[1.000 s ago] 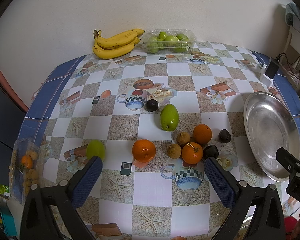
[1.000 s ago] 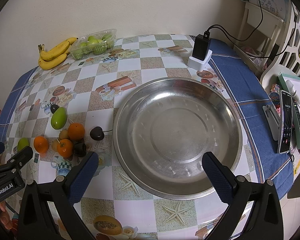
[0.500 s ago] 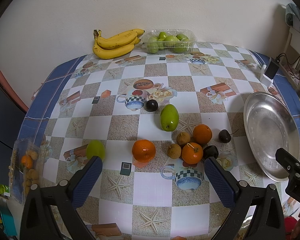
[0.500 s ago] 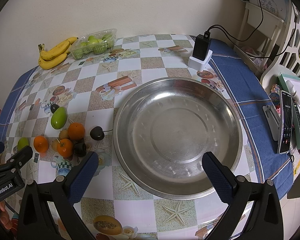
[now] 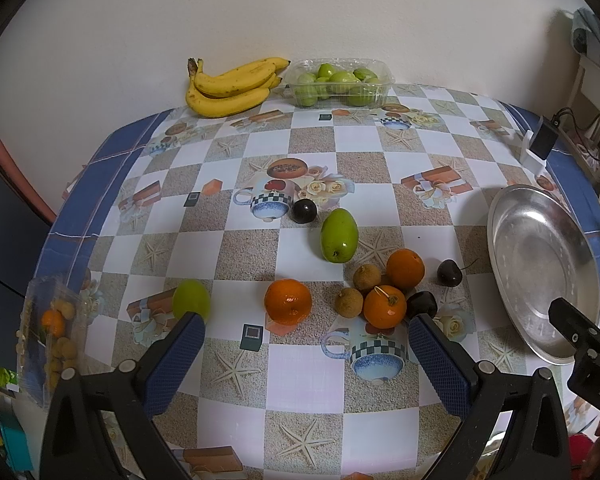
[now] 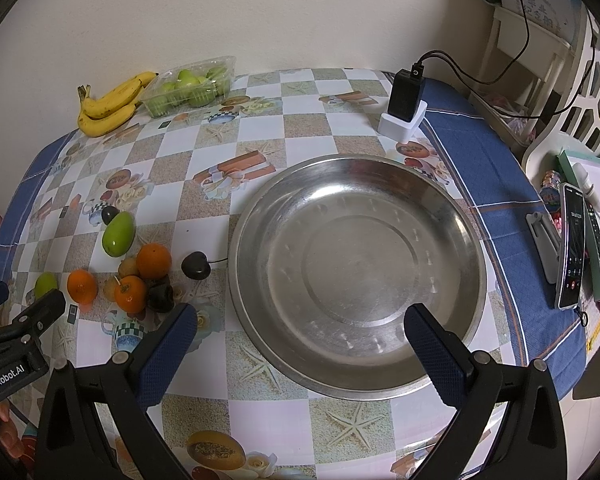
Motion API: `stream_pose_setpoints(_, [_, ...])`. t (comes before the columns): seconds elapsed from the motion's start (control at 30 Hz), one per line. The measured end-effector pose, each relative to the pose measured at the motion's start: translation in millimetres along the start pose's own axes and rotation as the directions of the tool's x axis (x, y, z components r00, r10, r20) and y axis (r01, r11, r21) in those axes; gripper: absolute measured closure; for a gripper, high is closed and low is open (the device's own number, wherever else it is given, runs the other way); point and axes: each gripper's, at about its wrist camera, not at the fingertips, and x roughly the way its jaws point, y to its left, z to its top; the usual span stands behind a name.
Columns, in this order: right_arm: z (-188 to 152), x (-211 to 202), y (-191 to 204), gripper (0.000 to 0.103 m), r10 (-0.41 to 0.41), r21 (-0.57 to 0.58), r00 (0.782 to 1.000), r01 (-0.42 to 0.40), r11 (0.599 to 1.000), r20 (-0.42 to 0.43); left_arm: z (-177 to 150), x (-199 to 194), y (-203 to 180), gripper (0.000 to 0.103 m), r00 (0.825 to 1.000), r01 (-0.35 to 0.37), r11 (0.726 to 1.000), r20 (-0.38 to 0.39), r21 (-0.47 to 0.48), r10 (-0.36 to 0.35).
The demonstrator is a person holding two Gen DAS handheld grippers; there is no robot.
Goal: Organize fruits
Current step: 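Grasp the large orange with the left tool while the right tool grasps a dark plum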
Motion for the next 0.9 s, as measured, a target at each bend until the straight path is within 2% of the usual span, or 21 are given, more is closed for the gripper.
stream_pose_setpoints(0.23, [1,0,7,0.000,0.022,-0.023,1.000,-0.022,0.999,-0.004,2,1,5,0.000,1.000,0.018,1.000,-0.002,-0.015,-0.018])
stream_pose_setpoints(0.53, [14,4,37,0.000,0.119,-0.089,0.993,-0.121,0.989,-0.019,17,0,39,0.000,0.994,0.106,0.989,0.015,-0.104,-0.105])
stream_pose_setpoints(0.67, [18,5,51,0.000,0.169,-0.118,0.985,-0.172,0.978,-0.029,24,9,53,0.000,0.992,0.125,0.988,-0.008,-0.088,-0.127])
stream_pose_setpoints(0.9, [29,19,67,0.001,0.205,-0.122,0.976,-0.213,0.969,-0.071,31,29,80,0.000,0.981,0.180,0.976,-0.046,-0.120,-0.187])
